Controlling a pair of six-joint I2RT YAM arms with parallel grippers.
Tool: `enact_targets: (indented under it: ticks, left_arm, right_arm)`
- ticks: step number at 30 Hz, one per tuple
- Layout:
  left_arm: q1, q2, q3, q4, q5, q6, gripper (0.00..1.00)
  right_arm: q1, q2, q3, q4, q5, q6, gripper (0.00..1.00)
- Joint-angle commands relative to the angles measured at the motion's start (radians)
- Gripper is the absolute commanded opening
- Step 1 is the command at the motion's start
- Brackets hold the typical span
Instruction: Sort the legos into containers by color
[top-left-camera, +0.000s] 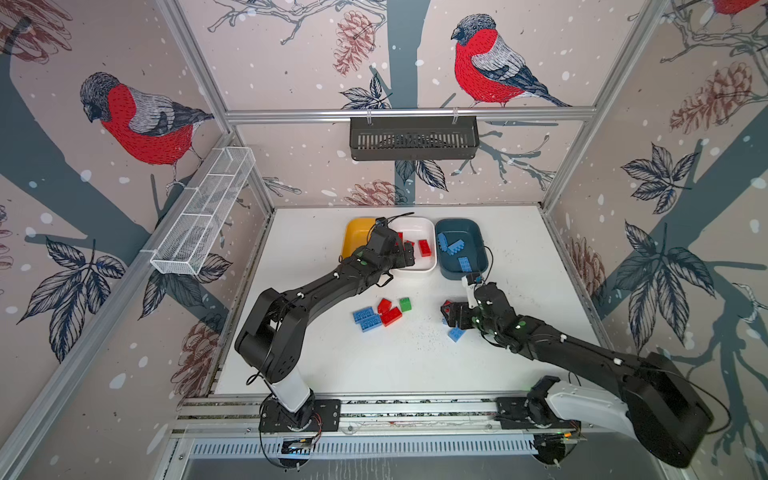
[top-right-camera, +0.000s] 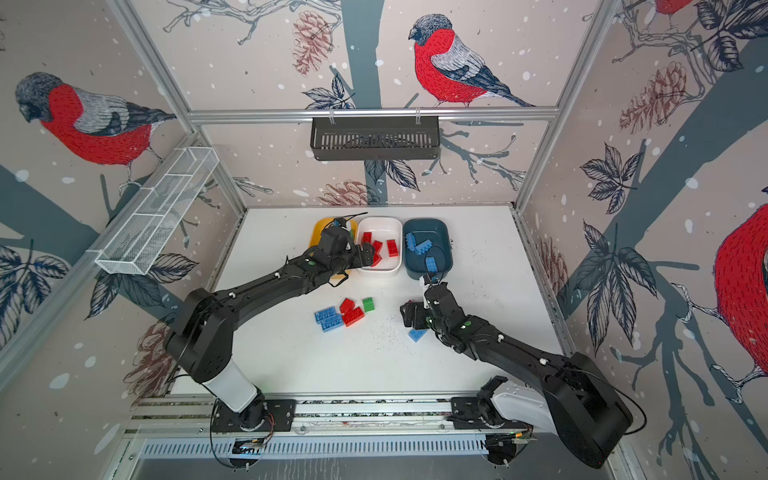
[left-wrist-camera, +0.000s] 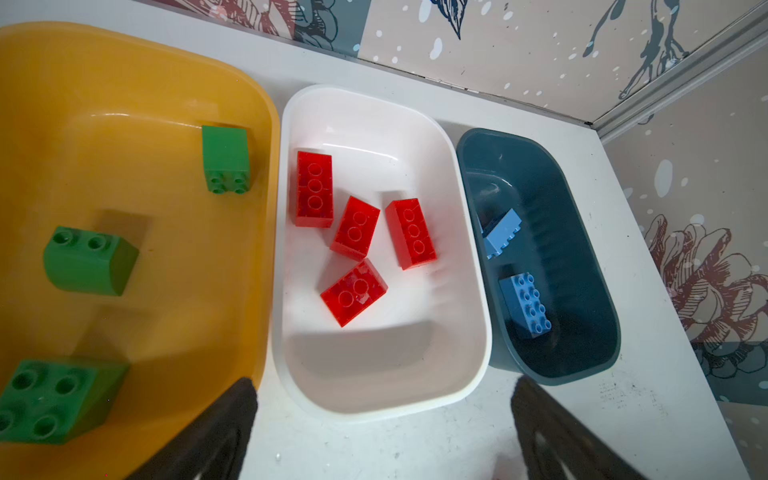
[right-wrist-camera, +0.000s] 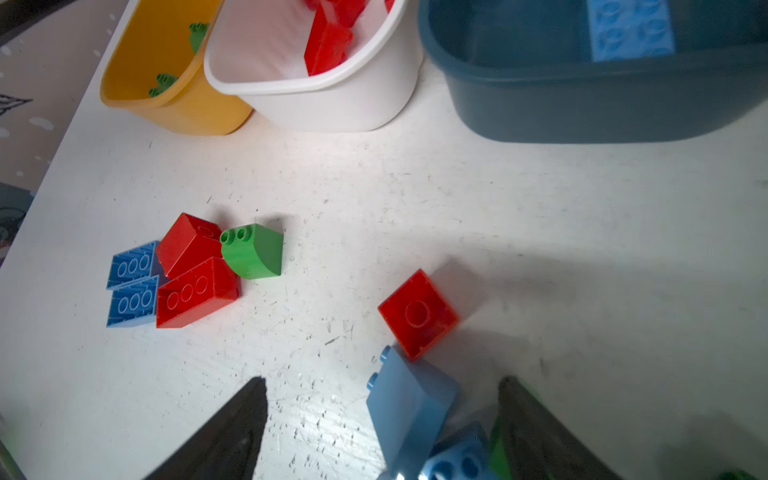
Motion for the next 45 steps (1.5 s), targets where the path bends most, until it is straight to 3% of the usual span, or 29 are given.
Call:
enact_targets:
  ticks: [1, 8, 21, 33, 45]
  left_arm:
    - [0.009, -0.029, -0.029, 0.063, -0.027, -0.021, 0.96]
    - [0.025, -0.058, -0.071, 0.071, -0.022, -0.029, 0.97]
    - [0.034, -0.046, -0.079, 0.059, -0.002, -0.035, 0.97]
    - [0.039, -0.060, -0.093, 0.066, -0.004, -0.034, 0.97]
    - [0.044, -0.070, -0.114, 0.065, 0.003, -0.036, 0.97]
  right_arm:
    - [0.029, 0.046, 0.037, -0.020, -0.050, -0.049, 0.85]
    - [0.104, 0.147, 0.095, -0.070, -0.041, -0.083, 0.82]
    - [0.194, 0.161, 0.104, -0.090, -0.029, -0.113, 0.77]
    - [0.255, 0.287, 0.168, -0.129, 0.245, -0.111, 0.46]
    - [0.266, 0.254, 0.169, -0.126, 0.271, -0.125, 0.33]
